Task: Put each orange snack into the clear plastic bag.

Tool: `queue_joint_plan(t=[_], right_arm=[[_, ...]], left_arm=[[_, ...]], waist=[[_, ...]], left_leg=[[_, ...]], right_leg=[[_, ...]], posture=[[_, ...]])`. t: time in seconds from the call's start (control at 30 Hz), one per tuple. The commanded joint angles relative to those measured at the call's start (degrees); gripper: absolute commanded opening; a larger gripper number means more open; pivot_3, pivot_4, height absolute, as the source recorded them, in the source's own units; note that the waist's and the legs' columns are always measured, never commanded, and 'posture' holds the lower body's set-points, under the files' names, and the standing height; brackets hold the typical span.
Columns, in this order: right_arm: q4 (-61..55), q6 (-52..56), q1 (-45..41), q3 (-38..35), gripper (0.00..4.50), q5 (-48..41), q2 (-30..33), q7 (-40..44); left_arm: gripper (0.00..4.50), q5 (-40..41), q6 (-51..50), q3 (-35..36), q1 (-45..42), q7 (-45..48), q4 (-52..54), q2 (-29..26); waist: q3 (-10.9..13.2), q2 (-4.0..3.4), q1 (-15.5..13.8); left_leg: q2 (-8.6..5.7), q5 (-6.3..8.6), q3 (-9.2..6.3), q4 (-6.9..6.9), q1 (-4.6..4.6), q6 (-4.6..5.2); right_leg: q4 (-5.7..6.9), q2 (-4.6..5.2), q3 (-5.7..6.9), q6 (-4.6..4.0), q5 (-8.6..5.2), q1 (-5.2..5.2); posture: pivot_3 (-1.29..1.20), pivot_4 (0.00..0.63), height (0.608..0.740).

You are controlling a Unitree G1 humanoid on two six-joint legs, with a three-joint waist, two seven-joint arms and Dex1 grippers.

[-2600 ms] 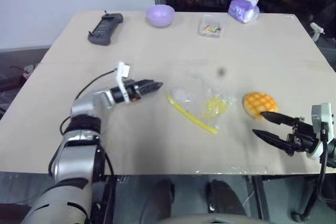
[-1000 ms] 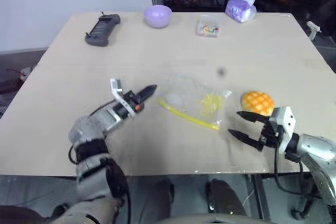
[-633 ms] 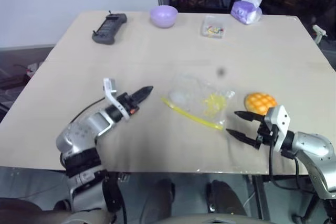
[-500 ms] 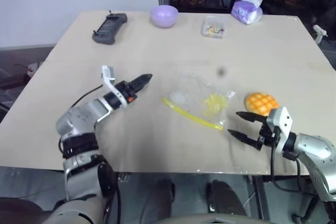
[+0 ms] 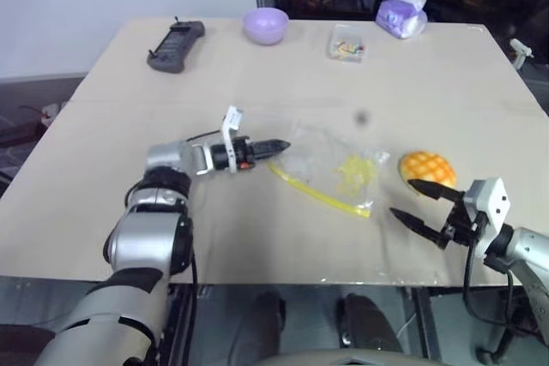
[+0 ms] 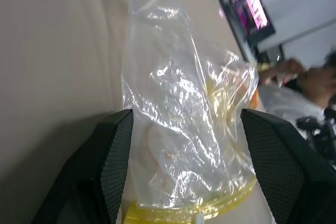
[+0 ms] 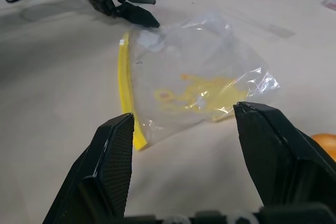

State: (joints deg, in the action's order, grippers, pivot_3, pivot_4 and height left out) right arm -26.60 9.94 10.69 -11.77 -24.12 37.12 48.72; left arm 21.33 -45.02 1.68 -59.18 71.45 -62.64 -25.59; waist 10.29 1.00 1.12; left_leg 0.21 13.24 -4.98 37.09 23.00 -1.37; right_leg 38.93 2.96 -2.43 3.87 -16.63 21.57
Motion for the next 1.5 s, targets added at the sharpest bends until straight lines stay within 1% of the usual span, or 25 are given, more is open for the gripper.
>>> queue_joint_plan(t=[0.03, 0.13, 0.17, 0.27, 0.3, 0.33, 0.4, 0.47, 0.53, 0.63, 0.73, 0.87, 1.03, 1.07, 1.1, 1.13, 1.23, 1.27, 1.3, 1.5], right_arm=[[-3.5, 0.2, 1.2, -2.6, 3.29, -1.0, 0.3, -1.5], [-4.5, 0.6, 2.0, -3.1, 3.29, -1.2, 0.3, -2.1], [-4.7, 0.7, 2.1, -3.1, 3.29, -1.2, 0.3, -2.3], [-4.9, 1.0, 2.2, -3.0, 3.29, -1.3, 0.5, -2.6], [-4.9, 1.0, 1.9, -2.9, 3.29, -1.3, 0.6, -2.6], [-4.8, 1.1, 1.8, -2.8, 3.29, -1.3, 0.6, -2.6], [-4.4, 1.2, 1.0, -2.5, 3.29, -1.3, 0.9, -2.4], [-3.9, 1.4, 0.2, -2.3, 3.29, -1.4, 1.1, -2.2], [-3.6, 1.5, -0.5, -2.2, 3.29, -1.5, 1.4, -2.1], [-3.4, 1.6, -1.1, -2.3, 3.29, -1.5, 1.6, -1.9], [-3.4, 1.7, -1.1, -2.4, 3.29, -1.5, 1.6, -1.8], [-3.5, 1.9, -1.3, -2.5, 3.29, -1.5, 1.5, -1.9], [-3.8, 2.2, -1.2, -2.5, 3.29, -1.4, 1.2, -2.2], [-3.8, 2.2, -1.2, -2.5, 3.29, -1.4, 1.2, -2.3], [-3.8, 2.2, -1.2, -2.5, 3.29, -1.4, 1.2, -2.3], [-3.8, 2.2, -1.2, -2.6, 3.29, -1.5, 1.2, -2.3], [-3.9, 2.3, -1.3, -2.7, 3.29, -1.6, 1.3, -2.3], [-3.8, 2.3, -1.3, -2.7, 3.29, -1.6, 1.3, -2.3], [-3.8, 2.3, -1.4, -2.7, 3.29, -1.6, 1.3, -2.3], [-4.0, 2.4, -1.6, -2.7, 3.29, -1.7, 1.4, -2.3]], left_arm=[[3.44, -3.8, 1.6, -2.3, -2.2, 5.2, -3.8, -0.1], [3.44, -6.4, 2.1, -3.2, -2.9, 6.2, -6.0, -0.1], [3.44, -7.1, 3.9, -2.8, -2.8, 4.1, -6.6, 0.0], [3.44, -1.6, 11.7, 8.4, -4.5, -14.3, -9.8, 0.4], [3.44, -0.7, 12.6, 10.7, -5.0, -18.0, -10.5, 0.5], [3.44, -0.5, 12.9, 11.8, -5.2, -19.9, -10.9, 0.5], [3.44, -1.6, 11.2, 11.6, -5.3, -18.5, -10.7, 0.8], [3.44, -3.3, 8.4, 9.7, -5.0, -14.9, -10.3, 1.4], [3.44, -5.4, 5.5, 6.8, -4.4, -9.3, -9.5, 1.9], [3.44, -8.2, 0.4, 1.0, -3.6, 3.2, -7.4, 2.0], [3.44, -10.1, -1.2, -3.1, -2.6, 10.0, -5.3, 1.5], [3.44, -10.9, -2.2, -4.7, -2.1, 13.2, -4.4, 1.3], [3.44, -10.3, -2.9, -3.7, -1.9, 13.5, -4.2, 2.2], [2.91, -10.2, -3.1, -3.5, -1.7, 13.4, -4.2, 2.4], [2.60, -10.3, -3.3, -3.7, -1.5, 13.8, -4.0, 2.5], [2.19, -10.3, -3.5, -3.8, -1.3, 14.0, -3.8, 2.7], [0.72, -10.3, -4.0, -3.8, -0.7, 14.3, -3.4, 3.1], [0.31, -10.2, -4.2, -3.8, -0.5, 14.5, -3.2, 3.2], [0.06, -10.2, -4.5, -3.8, -0.3, 14.7, -2.9, 3.3], [0.06, -9.8, -6.0, -3.8, 0.7, 15.4, -1.8, 3.6]], waist=[[0.0, 0.00, 0.1], [0.0, 0.00, 0.2], [0.0, 0.00, 0.3], [0.0, 0.00, 0.2], [0.0, 0.00, 0.2], [0.0, 0.00, 0.4], [0.0, 0.00, 0.6], [0.0, 0.00, 0.8], [0.0, -0.01, 1.0], [0.0, -0.01, 0.9], [0.0, -0.01, 1.0], [0.0, -0.01, 1.1], [0.0, -0.01, 1.1], [0.0, -0.01, 1.1], [0.0, -0.01, 1.1], [0.0, -0.01, 1.1], [-0.1, -0.09, 0.9], [-0.1, -0.12, 0.8], [-0.1, -0.14, 0.8], [-0.1, -0.14, 0.9]], left_leg=[[0.00, 0.00, 0.00, 0.00, 0.00, 0.00], [0.01, 0.00, -0.01, -0.01, 0.00, 0.00], [0.01, 0.00, -0.01, -0.01, 0.00, 0.00], [0.02, 0.00, -0.01, 0.01, -0.03, 0.00], [0.04, 0.00, -0.03, 0.03, -0.04, 0.01], [0.06, 0.00, -0.04, 0.03, -0.05, 0.01], [0.06, 0.00, -0.04, 0.03, -0.08, 0.01], [0.04, 0.00, -0.03, 0.05, -0.08, 0.00], [0.02, 0.00, -0.02, 0.05, -0.08, 0.00], [-0.01, 0.00, -0.03, 0.04, -0.04, 0.00], [-0.01, 0.00, -0.02, 0.03, -0.01, 0.00], [0.00, 0.00, -0.02, 0.01, -0.01, 0.00], [0.01, 0.00, -0.03, 0.01, -0.01, 0.01], [0.01, 0.00, -0.03, 0.01, -0.01, 0.01], [0.01, 0.00, -0.03, 0.01, -0.01, 0.01], [0.01, 0.00, -0.03, 0.01, 0.00, 0.01], [0.01, 0.00, -0.03, 0.01, -0.02, 0.01], [0.01, 0.00, -0.03, 0.02, -0.06, 0.01], [0.01, 0.00, -0.03, 0.02, -0.09, 0.01], [0.02, 0.00, -0.03, 0.10, -0.16, 0.01]], right_leg=[[0.00, 0.00, 0.00, 0.00, 0.00, 0.00], [0.01, -0.01, 0.00, 0.00, -0.01, 0.01], [0.01, -0.01, 0.00, 0.00, -0.01, 0.01], [0.02, 0.01, 0.00, 0.01, -0.01, -0.02], [0.06, 0.01, 0.01, 0.02, 0.00, -0.01], [0.07, 0.01, 0.01, 0.03, 0.00, -0.01], [0.15, -0.01, 0.01, 0.03, 0.00, -0.01], [0.18, -0.01, 0.00, 0.03, 0.00, -0.02], [0.19, -0.01, 0.00, 0.03, 0.01, -0.01], [0.17, -0.01, 0.01, 0.02, 0.00, -0.01], [0.08, 0.00, 0.01, 0.01, -0.01, -0.01], [0.04, -0.01, 0.01, 0.01, -0.01, -0.01], [0.05, -0.01, 0.01, 0.01, -0.01, -0.01], [0.05, -0.01, 0.01, 0.01, -0.01, -0.01], [0.05, 0.00, 0.01, 0.01, -0.01, -0.01], [0.05, 0.00, 0.01, 0.01, -0.01, -0.01], [0.06, -0.01, 0.01, 0.01, -0.01, -0.02], [0.09, 0.00, 0.01, 0.01, -0.01, -0.04], [0.12, 0.00, 0.01, 0.02, -0.01, -0.07], [0.24, -0.02, -0.01, 0.04, -0.01, -0.09]], posture=[[0.00, 0.150, 0.740], [0.00, 0.150, 0.740], [0.00, 0.150, 0.740], [0.00, 0.150, 0.740], [0.00, 0.150, 0.740], [0.00, 0.150, 0.740], [0.00, 0.150, 0.740], [0.00, 0.150, 0.740], [0.00, 0.150, 0.740], [0.00, 0.150, 0.740], [0.00, 0.150, 0.740], [0.00, 0.150, 0.740], [0.00, 0.150, 0.740], [0.00, 0.150, 0.740], [0.00, 0.150, 0.740], [0.00, 0.150, 0.740], [0.00, 0.150, 0.740], [0.00, 0.150, 0.740], [0.00, 0.150, 0.740], [0.00, 0.150, 0.740]])
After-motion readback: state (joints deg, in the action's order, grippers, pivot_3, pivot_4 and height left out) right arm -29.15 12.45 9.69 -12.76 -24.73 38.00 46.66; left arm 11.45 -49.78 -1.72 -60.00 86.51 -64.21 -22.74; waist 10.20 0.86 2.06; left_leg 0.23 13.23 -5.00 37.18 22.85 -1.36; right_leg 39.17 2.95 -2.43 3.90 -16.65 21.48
